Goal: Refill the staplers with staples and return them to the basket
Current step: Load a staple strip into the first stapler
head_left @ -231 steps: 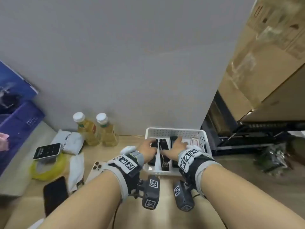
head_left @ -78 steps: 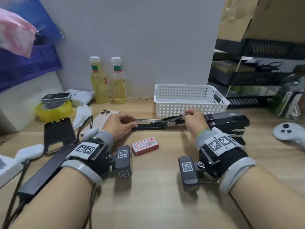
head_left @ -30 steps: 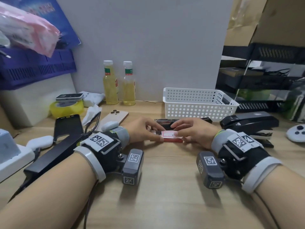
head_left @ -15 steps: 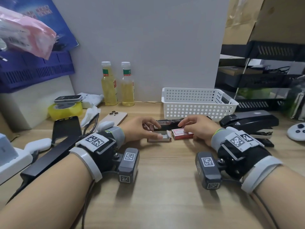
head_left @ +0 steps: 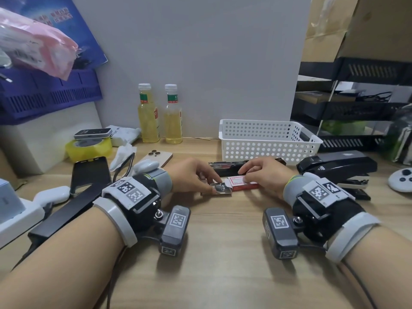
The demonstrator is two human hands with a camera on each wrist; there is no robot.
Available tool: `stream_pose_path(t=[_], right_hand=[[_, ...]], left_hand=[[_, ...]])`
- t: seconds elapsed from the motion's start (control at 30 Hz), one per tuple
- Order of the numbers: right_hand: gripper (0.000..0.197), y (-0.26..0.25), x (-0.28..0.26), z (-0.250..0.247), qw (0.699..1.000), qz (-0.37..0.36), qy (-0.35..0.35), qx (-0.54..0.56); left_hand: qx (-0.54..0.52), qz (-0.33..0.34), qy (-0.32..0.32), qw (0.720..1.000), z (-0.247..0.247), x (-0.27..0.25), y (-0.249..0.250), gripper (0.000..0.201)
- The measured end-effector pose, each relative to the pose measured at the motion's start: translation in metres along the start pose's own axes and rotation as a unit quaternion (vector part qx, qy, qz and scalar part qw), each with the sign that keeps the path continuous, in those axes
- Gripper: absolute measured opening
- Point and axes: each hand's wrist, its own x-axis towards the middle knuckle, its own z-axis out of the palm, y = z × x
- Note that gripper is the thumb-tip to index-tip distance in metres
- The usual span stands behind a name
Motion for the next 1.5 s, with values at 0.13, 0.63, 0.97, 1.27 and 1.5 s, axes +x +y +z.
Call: stream_pose_path(t=[0.13,0.63,0.97,1.27,1.5], right_hand=[[0.018,-0.002,-0.001,0.001,1.0,-0.014,0.004,0.002],[0.013,-0.02,-0.01,0.008,0.989,-0.132,-0.069,-0.024],[0.012,-0.026,-0.011,0.02,0.967,-0.133,-0.084,-0.2],[0.005,-0.01,0.001,0.021,0.988,-0.151,0.001,0.043],[0.009,-0.019,0.019,0.016,0.98,-0.171,0.076,0.066]], left_hand=[[0.052,0.003,0.032,0.998,0.006,0.003,0.008,0.021],[-0.115,0.035,0.058,0.991,0.008,0.003,-0.006,0.015],[-0.028,0.003,0.014,0.999,0.008,0.008,0.002,0.018],[-0.162,0.003,0.057,0.985,0.01,0.005,-0.01,0.013],[-0.386,-0.033,0.102,0.916,0.009,0.006,-0.016,0.011]])
